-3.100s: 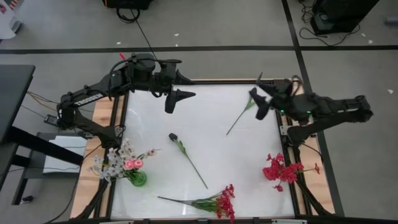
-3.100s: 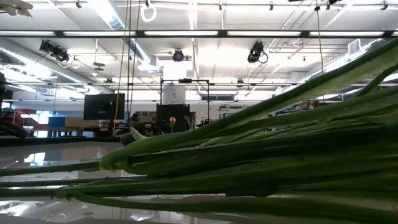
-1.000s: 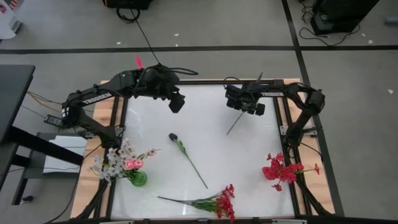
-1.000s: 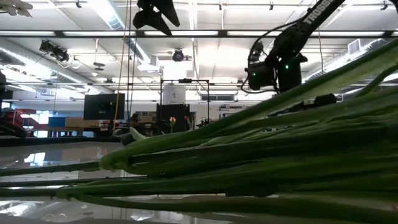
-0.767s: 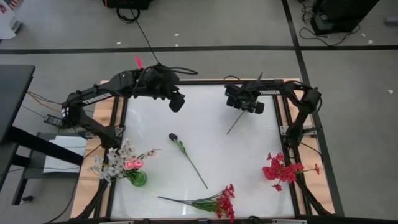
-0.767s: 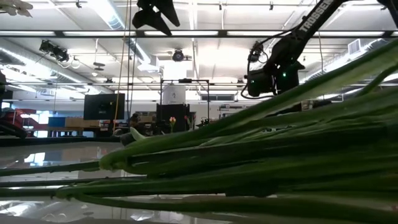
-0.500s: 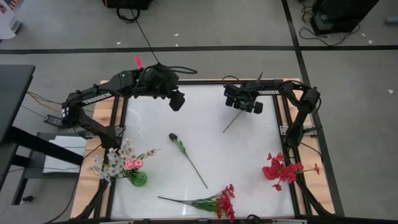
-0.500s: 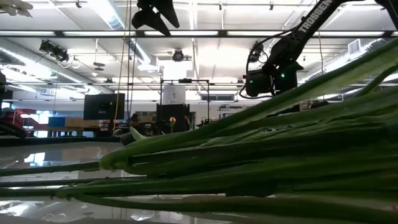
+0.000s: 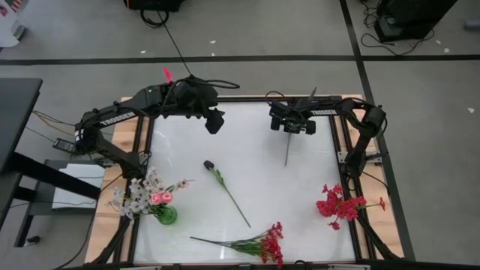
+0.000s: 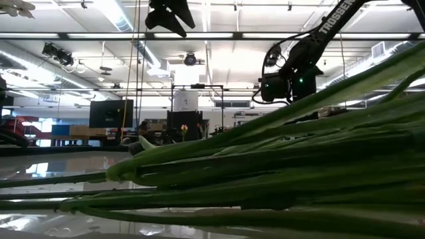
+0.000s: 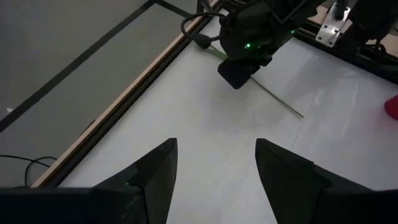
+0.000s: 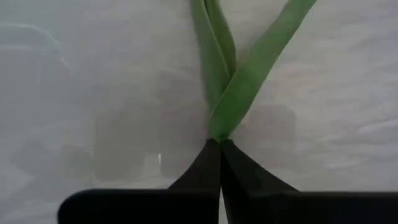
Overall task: Sort flowers into vase by color
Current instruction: Put the top black flower into the red vase
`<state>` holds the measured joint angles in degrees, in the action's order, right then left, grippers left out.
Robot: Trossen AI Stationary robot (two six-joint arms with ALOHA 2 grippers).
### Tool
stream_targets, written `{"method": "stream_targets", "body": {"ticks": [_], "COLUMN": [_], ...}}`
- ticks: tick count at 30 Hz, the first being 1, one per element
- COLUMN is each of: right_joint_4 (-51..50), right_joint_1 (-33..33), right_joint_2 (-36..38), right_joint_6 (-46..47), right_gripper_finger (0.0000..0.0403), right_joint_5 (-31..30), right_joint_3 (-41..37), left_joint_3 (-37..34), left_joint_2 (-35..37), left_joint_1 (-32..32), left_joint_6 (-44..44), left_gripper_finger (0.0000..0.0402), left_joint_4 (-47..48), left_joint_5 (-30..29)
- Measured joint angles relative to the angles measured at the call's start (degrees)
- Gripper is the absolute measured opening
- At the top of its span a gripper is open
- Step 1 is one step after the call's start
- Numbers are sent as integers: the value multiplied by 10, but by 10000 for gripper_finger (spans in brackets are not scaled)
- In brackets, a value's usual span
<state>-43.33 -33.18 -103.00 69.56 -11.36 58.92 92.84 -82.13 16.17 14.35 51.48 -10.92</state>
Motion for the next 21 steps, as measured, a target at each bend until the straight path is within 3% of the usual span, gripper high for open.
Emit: {"method": "stream_targets", "body": {"ticks": [11,18,21], "right_joint_4": [17,81,145], "right_joint_1": [50,100,125], "right_joint_2": [82,181,221], "right_joint_6": [18,17,-28], "right_gripper_finger": [4,3,3], "right_joint_5": [8,-56,-100], "right_joint_3": [-3,-2,-2], "left_joint_3": [0,0,0], "left_joint_2": [0,0,-4], "left_joint_1": [2,2,2], "left_joint_6": [-3,-5,-16], "left_gripper_finger": [222,222,218], "left_joint_4": [2,-1,-20], "left_joint_5": [0,6,48]}}
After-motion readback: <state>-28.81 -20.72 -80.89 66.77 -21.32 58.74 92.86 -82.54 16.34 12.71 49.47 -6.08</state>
